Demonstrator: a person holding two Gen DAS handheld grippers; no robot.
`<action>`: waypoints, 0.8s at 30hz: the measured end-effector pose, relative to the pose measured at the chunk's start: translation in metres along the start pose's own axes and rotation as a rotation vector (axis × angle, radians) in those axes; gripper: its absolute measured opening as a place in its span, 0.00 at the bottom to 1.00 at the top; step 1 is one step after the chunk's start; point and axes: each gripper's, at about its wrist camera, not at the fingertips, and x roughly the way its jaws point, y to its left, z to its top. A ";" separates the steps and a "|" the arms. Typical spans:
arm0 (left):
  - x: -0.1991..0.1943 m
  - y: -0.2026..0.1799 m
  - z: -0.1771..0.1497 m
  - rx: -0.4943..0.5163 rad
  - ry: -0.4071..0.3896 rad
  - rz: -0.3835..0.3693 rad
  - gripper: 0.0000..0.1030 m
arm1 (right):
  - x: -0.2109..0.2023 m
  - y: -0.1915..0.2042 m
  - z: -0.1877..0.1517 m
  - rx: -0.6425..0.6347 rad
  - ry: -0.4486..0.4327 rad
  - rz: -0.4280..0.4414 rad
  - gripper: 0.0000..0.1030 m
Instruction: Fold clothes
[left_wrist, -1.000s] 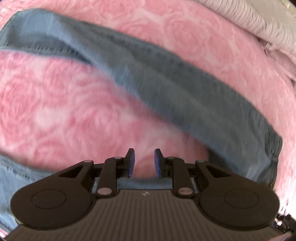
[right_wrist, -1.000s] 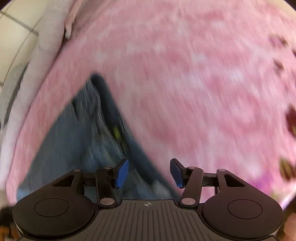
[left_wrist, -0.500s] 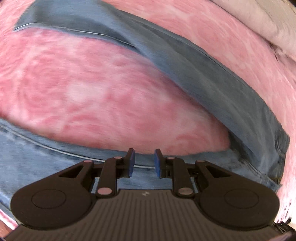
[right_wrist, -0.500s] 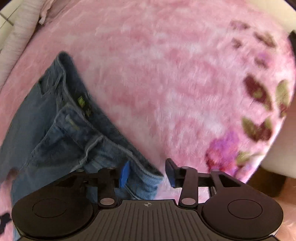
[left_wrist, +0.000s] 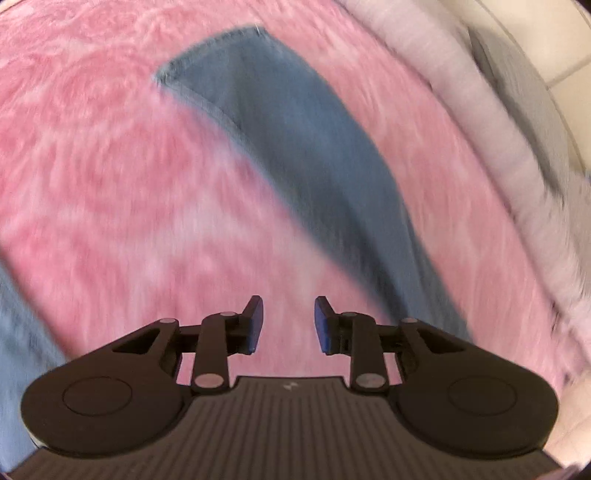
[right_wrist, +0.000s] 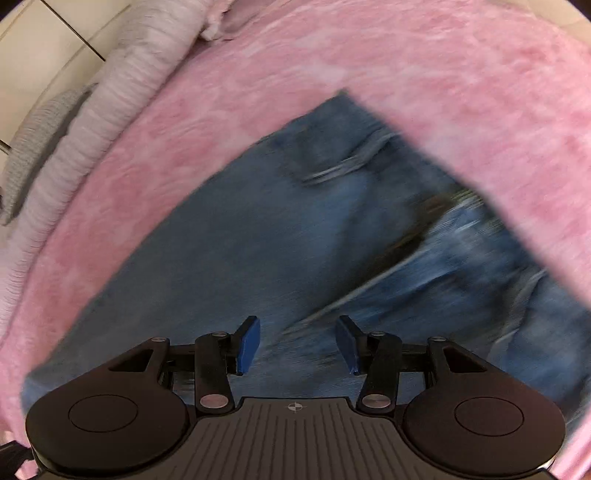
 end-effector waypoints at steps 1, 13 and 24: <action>0.004 0.003 0.011 -0.005 -0.011 -0.004 0.28 | 0.002 0.010 -0.005 0.012 -0.007 0.047 0.48; 0.057 0.031 0.083 -0.068 -0.025 -0.067 0.01 | 0.059 0.117 -0.101 0.064 0.182 0.209 0.48; 0.006 0.000 0.110 0.810 -0.015 -0.057 0.06 | 0.052 0.120 -0.102 0.149 0.132 0.103 0.48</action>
